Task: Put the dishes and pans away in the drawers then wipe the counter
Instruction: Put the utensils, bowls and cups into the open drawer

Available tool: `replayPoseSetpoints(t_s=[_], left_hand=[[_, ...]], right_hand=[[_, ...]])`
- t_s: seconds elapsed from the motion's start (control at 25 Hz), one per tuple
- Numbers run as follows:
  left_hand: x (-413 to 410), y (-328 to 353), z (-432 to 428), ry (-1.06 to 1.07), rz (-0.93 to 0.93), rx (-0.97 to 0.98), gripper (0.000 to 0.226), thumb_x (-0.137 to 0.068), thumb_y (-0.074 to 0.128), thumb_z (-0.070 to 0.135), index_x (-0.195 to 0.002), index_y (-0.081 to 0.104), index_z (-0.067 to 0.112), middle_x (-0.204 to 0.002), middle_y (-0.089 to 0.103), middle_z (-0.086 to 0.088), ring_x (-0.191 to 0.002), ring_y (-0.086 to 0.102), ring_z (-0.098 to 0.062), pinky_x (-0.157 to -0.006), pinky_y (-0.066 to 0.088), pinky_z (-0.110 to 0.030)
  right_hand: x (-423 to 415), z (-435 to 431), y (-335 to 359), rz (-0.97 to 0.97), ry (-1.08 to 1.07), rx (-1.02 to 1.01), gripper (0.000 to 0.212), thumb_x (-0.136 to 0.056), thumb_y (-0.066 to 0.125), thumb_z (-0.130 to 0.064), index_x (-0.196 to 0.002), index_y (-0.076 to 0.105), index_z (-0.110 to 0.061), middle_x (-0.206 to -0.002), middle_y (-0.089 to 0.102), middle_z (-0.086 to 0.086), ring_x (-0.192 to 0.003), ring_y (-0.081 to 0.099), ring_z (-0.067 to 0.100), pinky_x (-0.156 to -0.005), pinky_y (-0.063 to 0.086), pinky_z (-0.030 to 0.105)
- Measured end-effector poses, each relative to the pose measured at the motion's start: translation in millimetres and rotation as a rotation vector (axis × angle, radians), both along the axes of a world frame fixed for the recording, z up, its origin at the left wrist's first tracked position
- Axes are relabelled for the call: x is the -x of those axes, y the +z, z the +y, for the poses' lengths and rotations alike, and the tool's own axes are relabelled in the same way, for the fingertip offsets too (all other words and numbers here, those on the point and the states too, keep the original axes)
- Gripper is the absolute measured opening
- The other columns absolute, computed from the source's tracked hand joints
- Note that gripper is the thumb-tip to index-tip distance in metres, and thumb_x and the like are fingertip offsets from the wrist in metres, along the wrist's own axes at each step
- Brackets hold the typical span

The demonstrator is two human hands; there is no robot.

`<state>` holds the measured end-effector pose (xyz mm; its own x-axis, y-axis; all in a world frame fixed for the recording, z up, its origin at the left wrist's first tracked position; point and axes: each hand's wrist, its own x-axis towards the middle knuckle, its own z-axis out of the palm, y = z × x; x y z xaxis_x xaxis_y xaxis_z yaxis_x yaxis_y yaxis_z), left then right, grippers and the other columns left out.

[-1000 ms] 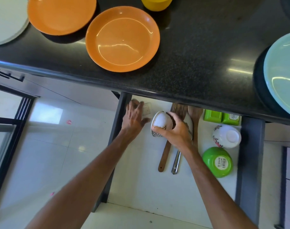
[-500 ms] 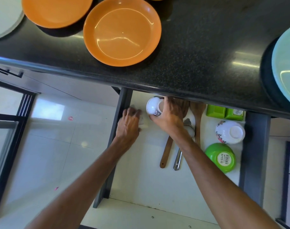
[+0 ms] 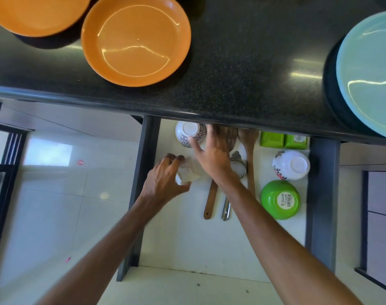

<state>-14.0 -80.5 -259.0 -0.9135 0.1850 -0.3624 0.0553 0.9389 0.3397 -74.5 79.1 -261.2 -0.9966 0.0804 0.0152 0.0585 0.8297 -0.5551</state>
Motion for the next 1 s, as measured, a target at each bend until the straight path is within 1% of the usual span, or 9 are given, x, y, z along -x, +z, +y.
replayPoseSetpoints(t_s=[0.08,0.12,0.2,0.32,0.4,0.56,0.72,0.84,1.0], left_hand=[[-1,7,15,-0.029,0.02,-0.049,0.085,-0.069,0.087,0.05,-0.14,0.054,0.016,-0.13,0.059,-0.011,-0.104,0.065,-0.03,-0.075,0.06,-0.041],[0,12,28,-0.05,0.021,-0.082,0.084,-0.07,0.086,0.05,-0.14,0.053,0.017,-0.13,0.058,-0.01,-0.106,0.063,-0.029,-0.074,0.059,-0.041],[3,20,61,-0.075,0.018,-0.156,0.082,-0.071,0.085,0.049,-0.141,0.053,0.02,-0.133,0.055,-0.008,-0.111,0.06,-0.028,-0.074,0.057,-0.04],[14,23,120,-0.134,0.051,-0.218,0.077,-0.073,0.082,0.046,-0.141,0.054,0.021,-0.134,0.055,-0.007,-0.117,0.058,-0.029,-0.079,0.056,-0.04],[28,21,160,-0.192,0.065,-0.225,0.076,-0.076,0.079,0.048,-0.142,0.055,0.019,-0.136,0.056,-0.008,-0.123,0.054,-0.03,-0.087,0.055,-0.042],[52,4,205,-0.319,0.048,-0.146,0.075,-0.083,0.076,0.048,-0.146,0.049,0.017,-0.14,0.053,-0.012,-0.13,0.047,-0.031,-0.101,0.049,-0.043],[57,-13,217,-0.409,0.02,-0.122,0.076,-0.088,0.073,0.045,-0.151,0.04,0.02,-0.148,0.046,-0.011,-0.132,0.048,-0.029,-0.107,0.042,-0.04],[61,-16,218,-0.449,0.087,-0.085,0.079,-0.088,0.075,0.044,-0.153,0.038,0.019,-0.15,0.044,-0.012,-0.134,0.048,-0.03,-0.111,0.038,-0.039],[60,-20,214,-0.47,0.141,0.007,0.08,-0.087,0.074,0.047,-0.152,0.037,0.016,-0.148,0.045,-0.012,-0.137,0.044,-0.029,-0.112,0.037,-0.039]], right_hand=[[-20,28,8,-0.006,-0.078,0.194,0.04,-0.098,0.065,-0.032,-0.131,0.064,-0.011,-0.121,0.072,0.013,-0.11,0.07,0.025,-0.094,0.059,0.047],[-31,43,13,-0.019,-0.124,0.273,0.03,-0.099,0.064,-0.025,-0.125,0.067,-0.011,-0.115,0.074,0.009,-0.102,0.071,0.018,-0.086,0.061,0.042],[-53,73,25,0.057,-0.263,0.324,0.02,-0.098,0.064,-0.014,-0.116,0.071,-0.009,-0.109,0.074,0.003,-0.096,0.07,0.013,-0.082,0.06,0.037],[-84,113,30,0.147,-0.399,0.268,0.019,-0.095,0.066,-0.006,-0.113,0.07,-0.007,-0.109,0.073,0.003,-0.096,0.068,0.014,-0.08,0.059,0.027],[-97,138,28,0.163,-0.465,0.2,0.021,-0.094,0.065,-0.005,-0.115,0.07,-0.005,-0.112,0.073,0.008,-0.099,0.068,0.018,-0.082,0.057,0.021],[-104,166,18,0.171,-0.513,0.194,0.02,-0.094,0.063,-0.006,-0.112,0.07,-0.004,-0.111,0.072,0.012,-0.1,0.069,0.024,-0.081,0.058,0.027],[-103,172,11,0.158,-0.54,0.199,0.019,-0.092,0.068,-0.001,-0.111,0.071,-0.005,-0.113,0.072,0.013,-0.103,0.066,0.018,-0.086,0.048,0.01],[-100,170,10,0.165,-0.557,0.212,0.019,-0.091,0.068,0.0,-0.109,0.071,-0.006,-0.113,0.071,0.012,-0.101,0.062,0.013,-0.084,0.047,0.012],[-100,169,10,0.15,-0.546,0.215,0.018,-0.091,0.067,0.0,-0.107,0.072,-0.008,-0.111,0.071,0.009,-0.098,0.063,0.013,-0.083,0.046,0.009]])
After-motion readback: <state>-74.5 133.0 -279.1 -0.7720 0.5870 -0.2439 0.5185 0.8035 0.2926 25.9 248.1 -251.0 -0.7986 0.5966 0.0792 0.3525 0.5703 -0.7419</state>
